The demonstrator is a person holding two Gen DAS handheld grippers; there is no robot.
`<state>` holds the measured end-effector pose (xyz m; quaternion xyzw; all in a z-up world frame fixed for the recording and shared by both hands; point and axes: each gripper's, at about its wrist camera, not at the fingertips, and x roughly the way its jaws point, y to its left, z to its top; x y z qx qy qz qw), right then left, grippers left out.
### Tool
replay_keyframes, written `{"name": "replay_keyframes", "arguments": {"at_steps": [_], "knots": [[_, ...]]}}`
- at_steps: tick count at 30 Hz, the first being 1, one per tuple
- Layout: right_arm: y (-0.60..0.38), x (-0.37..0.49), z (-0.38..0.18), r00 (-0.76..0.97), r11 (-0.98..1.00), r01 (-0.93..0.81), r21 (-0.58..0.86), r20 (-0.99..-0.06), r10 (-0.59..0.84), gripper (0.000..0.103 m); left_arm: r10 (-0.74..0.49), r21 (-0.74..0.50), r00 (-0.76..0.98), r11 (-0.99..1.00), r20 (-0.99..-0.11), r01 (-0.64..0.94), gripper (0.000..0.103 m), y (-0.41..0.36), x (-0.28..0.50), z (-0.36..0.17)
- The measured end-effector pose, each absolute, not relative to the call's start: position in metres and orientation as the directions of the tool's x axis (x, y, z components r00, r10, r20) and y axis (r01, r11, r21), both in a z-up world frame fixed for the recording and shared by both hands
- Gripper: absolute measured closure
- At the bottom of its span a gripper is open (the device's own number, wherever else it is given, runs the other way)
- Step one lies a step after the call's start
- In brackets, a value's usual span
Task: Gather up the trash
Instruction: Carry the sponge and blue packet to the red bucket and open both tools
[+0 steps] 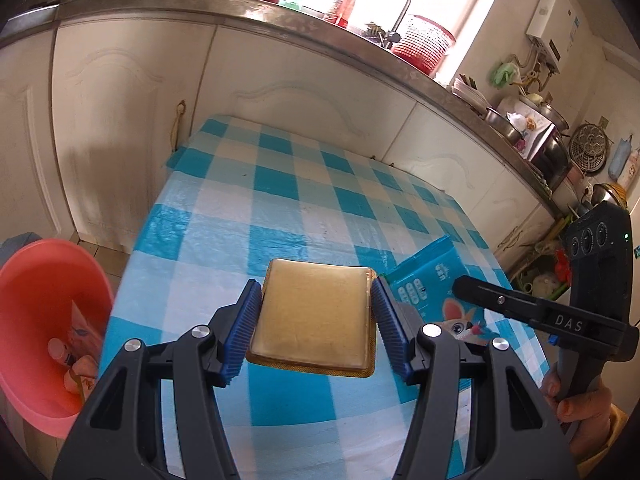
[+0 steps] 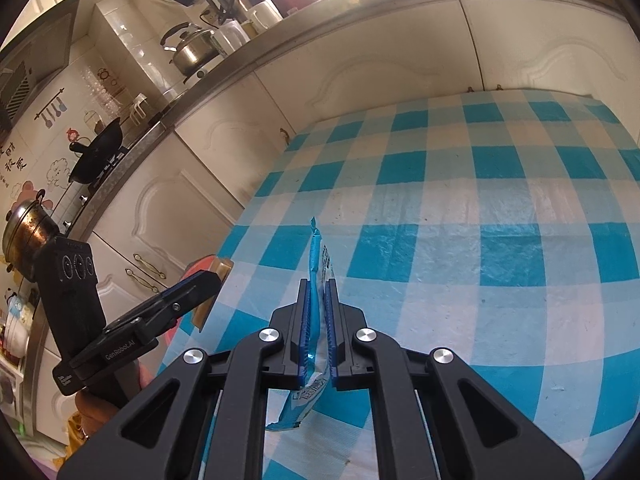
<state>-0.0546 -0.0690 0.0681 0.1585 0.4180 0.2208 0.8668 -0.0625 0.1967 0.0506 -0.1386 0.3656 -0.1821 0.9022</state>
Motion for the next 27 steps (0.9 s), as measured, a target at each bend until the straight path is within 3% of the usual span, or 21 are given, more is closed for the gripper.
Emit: {"name": "replay_keyframes", "arguments": {"at_steps": [15,27], "knots": [[-0.008,-0.039,0.101,0.525,0.804,-0.38,0.458,-0.609,0.595,0.095,-0.318,-0.36,0.732,0.927,-0.603,0.106,0.045,0.257,-0.074,0.057],[0.099,-0.007,0.118,0.424,0.707,-0.542,0.454,-0.579,0.697,0.095,-0.143,-0.33,0.77,0.94,-0.622,-0.091,0.045,0.342,-0.085,0.053]]}}
